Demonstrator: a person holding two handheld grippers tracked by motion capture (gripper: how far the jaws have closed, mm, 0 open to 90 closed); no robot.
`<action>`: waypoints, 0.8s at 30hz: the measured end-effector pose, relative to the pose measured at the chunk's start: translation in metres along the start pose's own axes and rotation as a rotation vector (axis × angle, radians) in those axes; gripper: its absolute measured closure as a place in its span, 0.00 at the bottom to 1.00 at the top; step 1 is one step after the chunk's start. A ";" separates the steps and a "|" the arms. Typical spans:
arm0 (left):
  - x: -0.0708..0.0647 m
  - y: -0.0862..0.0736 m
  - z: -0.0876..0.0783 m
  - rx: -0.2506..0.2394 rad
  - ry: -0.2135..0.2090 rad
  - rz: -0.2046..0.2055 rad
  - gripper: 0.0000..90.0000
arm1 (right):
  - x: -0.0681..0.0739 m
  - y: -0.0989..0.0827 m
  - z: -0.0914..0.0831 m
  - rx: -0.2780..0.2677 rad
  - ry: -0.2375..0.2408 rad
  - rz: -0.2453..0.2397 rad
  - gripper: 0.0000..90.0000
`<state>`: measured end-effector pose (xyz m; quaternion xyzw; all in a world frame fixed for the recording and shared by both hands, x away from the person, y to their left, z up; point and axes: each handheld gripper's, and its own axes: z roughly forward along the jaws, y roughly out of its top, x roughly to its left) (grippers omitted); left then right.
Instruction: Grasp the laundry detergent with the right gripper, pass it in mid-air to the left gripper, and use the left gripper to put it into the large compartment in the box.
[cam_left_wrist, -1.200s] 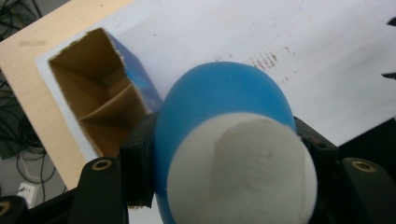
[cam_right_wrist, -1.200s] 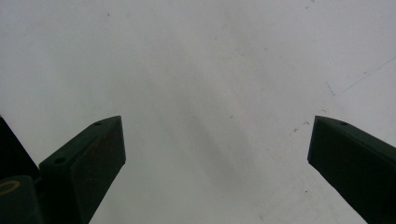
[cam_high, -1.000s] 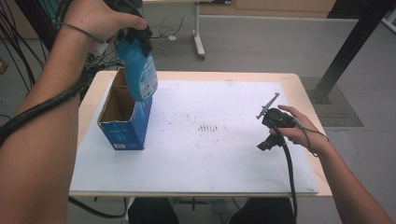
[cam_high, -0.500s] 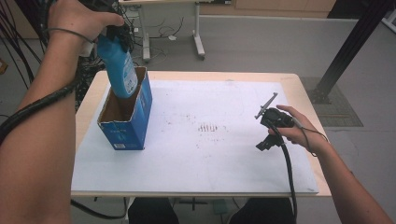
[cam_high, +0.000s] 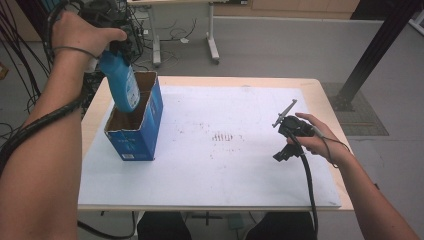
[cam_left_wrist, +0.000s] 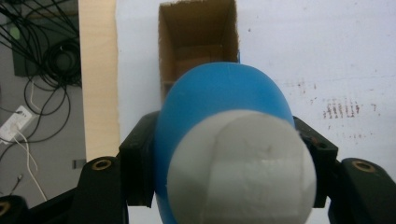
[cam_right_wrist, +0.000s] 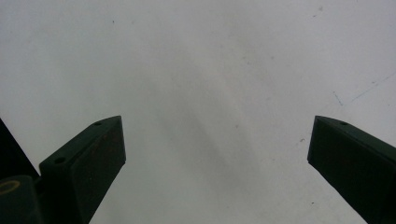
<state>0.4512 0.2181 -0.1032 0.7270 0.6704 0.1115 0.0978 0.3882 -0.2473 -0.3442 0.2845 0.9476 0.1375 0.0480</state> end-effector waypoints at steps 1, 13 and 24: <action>0.001 -0.001 0.003 0.005 0.001 0.005 0.42 | 0.000 0.000 0.000 0.000 0.001 -0.002 0.05; 0.002 -0.008 0.043 0.021 -0.018 0.009 0.42 | 0.000 -0.002 0.002 -0.007 -0.003 0.002 0.04; 0.004 -0.015 0.078 0.048 -0.020 -0.005 0.42 | -0.002 -0.005 0.004 -0.012 0.003 0.013 0.04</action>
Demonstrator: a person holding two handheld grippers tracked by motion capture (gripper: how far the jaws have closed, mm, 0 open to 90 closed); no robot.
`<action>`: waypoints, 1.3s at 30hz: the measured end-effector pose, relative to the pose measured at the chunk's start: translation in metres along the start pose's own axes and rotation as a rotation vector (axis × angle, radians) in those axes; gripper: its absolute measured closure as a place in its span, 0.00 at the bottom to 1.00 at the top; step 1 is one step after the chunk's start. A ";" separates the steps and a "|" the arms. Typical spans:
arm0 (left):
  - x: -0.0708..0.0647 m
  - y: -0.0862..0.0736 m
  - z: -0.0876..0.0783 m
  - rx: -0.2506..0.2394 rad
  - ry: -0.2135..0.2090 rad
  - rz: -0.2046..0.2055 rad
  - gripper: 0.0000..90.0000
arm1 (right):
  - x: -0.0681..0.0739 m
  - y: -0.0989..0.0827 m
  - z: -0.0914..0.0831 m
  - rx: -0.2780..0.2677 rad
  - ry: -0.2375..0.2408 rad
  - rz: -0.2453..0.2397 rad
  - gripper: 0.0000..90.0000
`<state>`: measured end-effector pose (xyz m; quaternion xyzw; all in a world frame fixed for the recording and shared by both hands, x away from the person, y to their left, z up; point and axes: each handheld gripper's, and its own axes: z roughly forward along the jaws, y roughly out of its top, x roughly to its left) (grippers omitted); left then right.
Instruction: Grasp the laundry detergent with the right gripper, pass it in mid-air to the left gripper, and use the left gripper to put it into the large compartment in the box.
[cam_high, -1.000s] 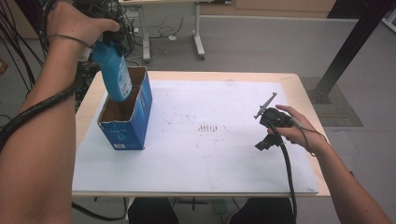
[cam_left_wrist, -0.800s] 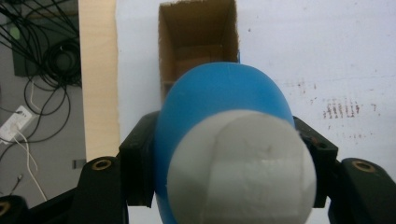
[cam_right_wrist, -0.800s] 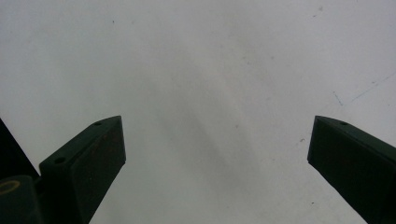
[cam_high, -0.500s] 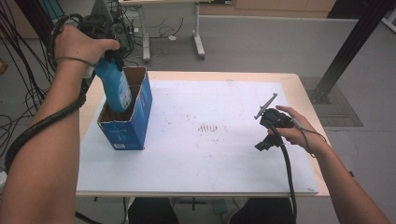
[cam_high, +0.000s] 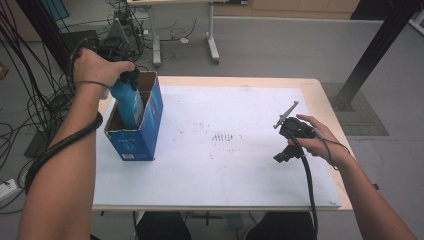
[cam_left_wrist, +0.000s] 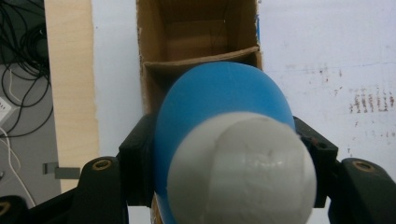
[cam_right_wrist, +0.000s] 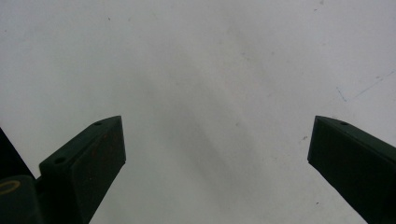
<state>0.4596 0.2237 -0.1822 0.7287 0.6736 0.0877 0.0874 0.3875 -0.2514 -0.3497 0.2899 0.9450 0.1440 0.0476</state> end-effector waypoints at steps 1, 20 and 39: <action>0.000 -0.001 0.003 0.001 0.001 -0.005 0.42 | 0.000 0.000 0.000 0.002 0.000 -0.002 0.05; 0.003 -0.014 0.049 0.030 0.000 -0.017 0.42 | 0.001 0.000 0.003 0.006 0.005 -0.003 0.05; 0.002 -0.022 0.075 0.058 -0.008 -0.025 0.42 | 0.002 0.001 0.004 0.016 0.005 -0.005 0.05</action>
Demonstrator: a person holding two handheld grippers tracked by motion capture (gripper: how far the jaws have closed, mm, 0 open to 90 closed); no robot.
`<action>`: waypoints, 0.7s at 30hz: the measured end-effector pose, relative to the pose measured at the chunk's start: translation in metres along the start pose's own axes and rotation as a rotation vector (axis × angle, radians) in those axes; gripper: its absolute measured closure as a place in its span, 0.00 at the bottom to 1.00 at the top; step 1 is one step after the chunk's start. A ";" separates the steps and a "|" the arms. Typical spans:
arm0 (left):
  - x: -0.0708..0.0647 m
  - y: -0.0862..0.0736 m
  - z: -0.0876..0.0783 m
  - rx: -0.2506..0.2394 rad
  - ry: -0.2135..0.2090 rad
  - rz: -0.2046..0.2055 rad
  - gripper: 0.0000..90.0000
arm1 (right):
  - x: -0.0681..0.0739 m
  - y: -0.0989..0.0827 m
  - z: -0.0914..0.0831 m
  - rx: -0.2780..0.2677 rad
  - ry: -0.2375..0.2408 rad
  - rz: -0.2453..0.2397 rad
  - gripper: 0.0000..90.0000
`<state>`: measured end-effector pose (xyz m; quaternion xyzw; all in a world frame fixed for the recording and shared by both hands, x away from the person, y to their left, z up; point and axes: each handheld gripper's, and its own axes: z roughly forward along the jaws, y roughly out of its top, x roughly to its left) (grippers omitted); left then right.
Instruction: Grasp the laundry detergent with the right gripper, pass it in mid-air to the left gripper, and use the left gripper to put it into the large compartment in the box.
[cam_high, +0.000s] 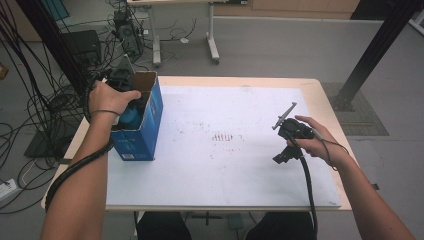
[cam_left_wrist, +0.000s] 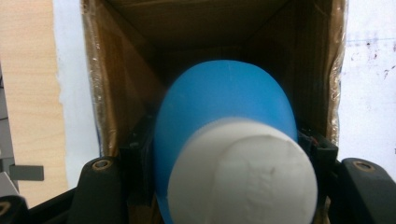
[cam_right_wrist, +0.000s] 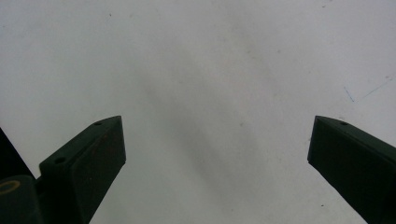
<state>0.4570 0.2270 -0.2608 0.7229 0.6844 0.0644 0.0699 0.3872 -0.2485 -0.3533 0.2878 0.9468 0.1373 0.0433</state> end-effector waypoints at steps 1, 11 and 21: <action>0.000 0.000 0.001 0.001 -0.001 -0.001 0.42 | 0.000 0.000 0.000 0.001 0.001 0.000 0.05; 0.001 -0.002 0.007 -0.003 -0.004 -0.011 0.42 | 0.001 0.000 0.001 0.002 0.003 -0.002 0.05; 0.003 -0.002 0.008 -0.005 -0.008 -0.017 0.42 | 0.001 0.000 0.001 0.001 0.001 -0.001 0.04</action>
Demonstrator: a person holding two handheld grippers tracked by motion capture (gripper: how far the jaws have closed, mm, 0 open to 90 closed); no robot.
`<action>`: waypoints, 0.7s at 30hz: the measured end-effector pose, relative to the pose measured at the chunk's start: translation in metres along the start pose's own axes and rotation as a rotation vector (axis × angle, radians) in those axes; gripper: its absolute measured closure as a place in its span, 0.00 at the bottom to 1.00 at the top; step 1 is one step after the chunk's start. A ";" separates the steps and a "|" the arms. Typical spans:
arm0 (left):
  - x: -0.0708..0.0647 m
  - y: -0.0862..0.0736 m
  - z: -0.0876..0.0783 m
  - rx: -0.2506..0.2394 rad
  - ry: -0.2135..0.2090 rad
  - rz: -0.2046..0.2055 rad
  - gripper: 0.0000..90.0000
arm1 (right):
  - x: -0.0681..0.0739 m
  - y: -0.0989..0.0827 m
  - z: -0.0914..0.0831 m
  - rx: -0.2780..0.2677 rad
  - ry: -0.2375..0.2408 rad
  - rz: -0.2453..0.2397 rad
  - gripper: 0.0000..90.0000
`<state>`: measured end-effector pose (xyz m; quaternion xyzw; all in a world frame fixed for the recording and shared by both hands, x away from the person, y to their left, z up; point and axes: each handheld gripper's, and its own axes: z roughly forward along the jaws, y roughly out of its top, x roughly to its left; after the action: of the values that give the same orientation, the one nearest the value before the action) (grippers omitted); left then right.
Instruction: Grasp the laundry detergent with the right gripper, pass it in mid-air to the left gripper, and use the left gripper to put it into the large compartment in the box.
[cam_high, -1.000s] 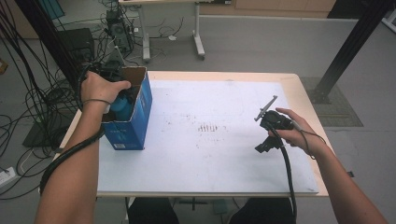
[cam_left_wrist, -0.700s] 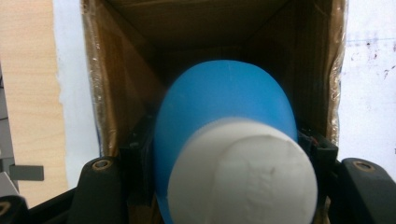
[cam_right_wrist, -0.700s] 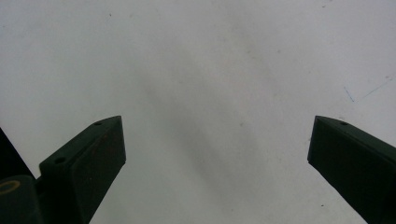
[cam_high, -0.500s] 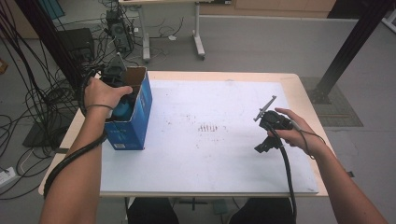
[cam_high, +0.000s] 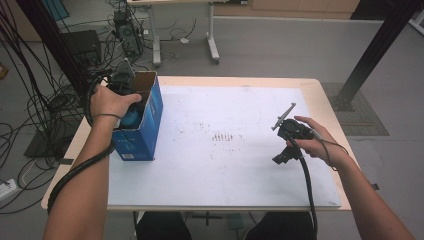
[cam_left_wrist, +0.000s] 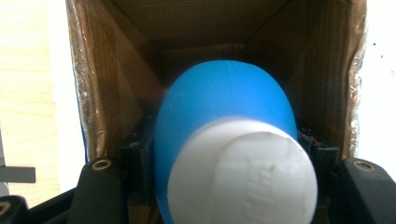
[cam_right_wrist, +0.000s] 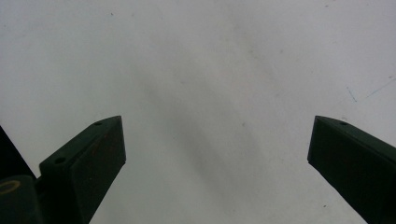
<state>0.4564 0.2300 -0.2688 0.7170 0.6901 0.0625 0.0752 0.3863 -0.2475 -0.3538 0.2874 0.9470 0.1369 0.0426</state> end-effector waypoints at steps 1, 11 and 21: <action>0.000 0.000 0.000 0.000 0.000 -0.001 0.42 | 0.000 0.000 0.000 -0.001 0.001 0.000 0.05; 0.000 0.000 0.000 0.001 0.001 -0.001 0.42 | 0.000 0.000 0.001 -0.001 0.003 -0.002 0.04; 0.002 0.001 0.001 0.000 -0.006 -0.006 0.42 | 0.000 0.000 0.001 -0.005 0.003 0.001 0.05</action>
<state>0.4572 0.2318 -0.2692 0.7151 0.6920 0.0604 0.0774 0.3868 -0.2475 -0.3552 0.2876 0.9465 0.1398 0.0419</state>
